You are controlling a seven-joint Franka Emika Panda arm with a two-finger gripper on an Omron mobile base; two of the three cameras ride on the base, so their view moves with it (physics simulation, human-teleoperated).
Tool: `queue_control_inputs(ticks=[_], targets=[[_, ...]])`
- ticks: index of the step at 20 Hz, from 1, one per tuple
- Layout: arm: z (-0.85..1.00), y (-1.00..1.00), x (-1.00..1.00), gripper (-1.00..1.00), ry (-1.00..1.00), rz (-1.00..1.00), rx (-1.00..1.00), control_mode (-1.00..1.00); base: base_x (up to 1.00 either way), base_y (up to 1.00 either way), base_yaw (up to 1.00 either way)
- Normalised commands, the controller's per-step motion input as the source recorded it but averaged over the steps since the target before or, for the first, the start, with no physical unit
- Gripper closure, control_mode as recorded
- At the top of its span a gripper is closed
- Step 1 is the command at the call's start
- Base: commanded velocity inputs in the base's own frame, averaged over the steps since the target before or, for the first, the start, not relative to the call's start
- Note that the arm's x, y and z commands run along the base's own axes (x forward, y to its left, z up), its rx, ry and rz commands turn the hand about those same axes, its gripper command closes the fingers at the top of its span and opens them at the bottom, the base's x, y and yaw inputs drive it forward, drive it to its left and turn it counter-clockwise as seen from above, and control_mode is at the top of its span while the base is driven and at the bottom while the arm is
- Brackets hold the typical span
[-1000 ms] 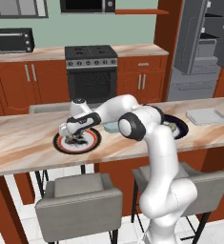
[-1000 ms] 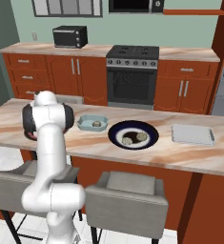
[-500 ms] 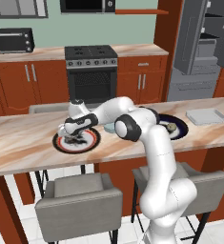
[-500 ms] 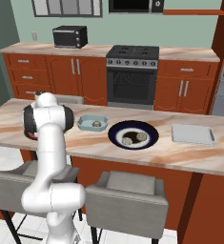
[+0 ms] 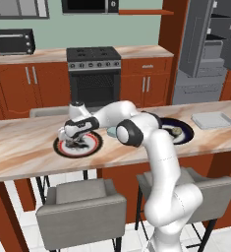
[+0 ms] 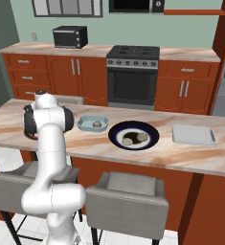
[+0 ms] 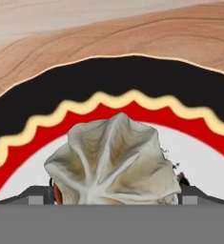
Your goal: Place two dumplings into each of the tupperware containers and then place the containers in the fridge.
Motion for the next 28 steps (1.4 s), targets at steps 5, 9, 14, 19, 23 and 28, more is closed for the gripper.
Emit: queue_control_inputs(ticks=[5, 9, 14, 19, 23, 28], targets=[[-0.02, -0.49, -0.09, 1.0, 0.0, -0.01, 0.0, -1.0, 0.0, 0.0, 0.0], [0.16, -0.74, -0.02, 1.0, 0.05, -0.08, 0.0, -1.0, 0.0, 0.0, 0.0], [0.37, -0.61, -0.04, 1.0, 0.02, -0.11, 0.0, -1.0, 0.0, 0.0, 0.0], [0.38, -0.61, 0.0, 1.0, 0.03, -0.1, 0.0, -1.0, 0.0, 0.0, 0.0], [0.06, -0.83, 0.0, 1.0, 0.08, -0.12, 0.0, -1.0, 0.0, 0.0, 0.0], [0.05, -0.78, 0.02, 1.0, 0.13, -0.13, 0.0, -1.0, 0.0, 0.0, 0.0]])
